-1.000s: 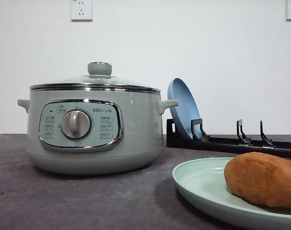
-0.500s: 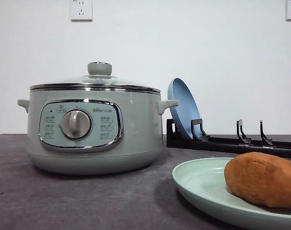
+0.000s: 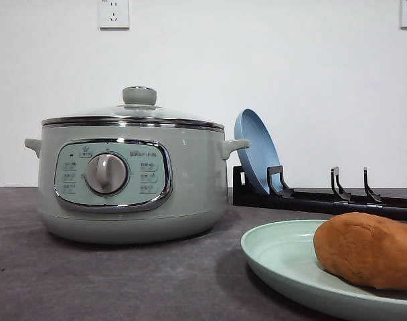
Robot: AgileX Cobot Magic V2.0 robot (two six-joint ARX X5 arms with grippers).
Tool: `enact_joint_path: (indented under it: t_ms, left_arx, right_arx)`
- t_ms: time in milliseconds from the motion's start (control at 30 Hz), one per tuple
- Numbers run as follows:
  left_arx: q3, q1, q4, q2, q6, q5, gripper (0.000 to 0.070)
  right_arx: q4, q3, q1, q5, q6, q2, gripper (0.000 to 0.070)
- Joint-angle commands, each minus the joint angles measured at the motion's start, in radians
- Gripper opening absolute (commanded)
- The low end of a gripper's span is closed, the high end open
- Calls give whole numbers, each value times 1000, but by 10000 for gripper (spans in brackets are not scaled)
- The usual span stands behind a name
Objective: Transfer potato from steamer to green plate
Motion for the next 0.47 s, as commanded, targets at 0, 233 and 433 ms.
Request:
enact_joint_path:
  t_ms: [0,233,433]
  left_arx:
    - [-20,1,-6,-1,15,-4,0]
    - [-20,1,-6,-1,15,-4,0]
    - [-20,1,-6,-1,15,-4,0]
  right_arx:
    - [11,-5,0,1,-5,-2,16]
    - [11,-5,0,1,-5,-2,16]
    - [11,-5,-1,1,-5,-2,15]
